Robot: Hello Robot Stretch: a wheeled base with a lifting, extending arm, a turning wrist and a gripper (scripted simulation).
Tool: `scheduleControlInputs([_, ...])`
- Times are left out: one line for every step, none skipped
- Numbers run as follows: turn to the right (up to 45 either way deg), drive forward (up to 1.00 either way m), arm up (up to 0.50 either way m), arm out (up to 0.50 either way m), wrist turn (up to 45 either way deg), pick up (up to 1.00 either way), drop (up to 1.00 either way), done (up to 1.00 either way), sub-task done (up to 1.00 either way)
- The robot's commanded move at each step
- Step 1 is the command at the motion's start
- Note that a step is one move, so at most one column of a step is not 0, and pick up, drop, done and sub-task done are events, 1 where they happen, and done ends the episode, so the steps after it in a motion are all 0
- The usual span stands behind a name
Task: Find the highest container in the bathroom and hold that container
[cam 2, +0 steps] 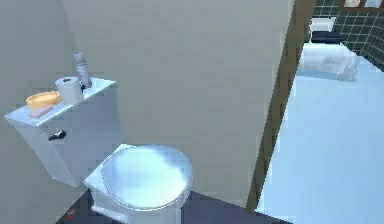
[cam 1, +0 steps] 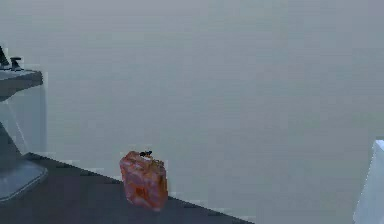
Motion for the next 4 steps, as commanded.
scheduleControlInputs([18.0, 0.0, 0.0, 0.0, 0.0, 0.0, 0.0, 0.0, 0.0])
scheduleControlInputs([0.0, 0.65, 0.0, 0.0, 0.0, 0.0, 0.0, 0.0, 0.0])
scheduleControlInputs([-45.0, 0.0, 0.0, 0.0, 0.0, 0.0, 0.0, 0.0, 0.0])
scheduleControlInputs([-45.0, 0.0, 0.0, 0.0, 0.0, 0.0, 0.0, 0.0, 0.0])
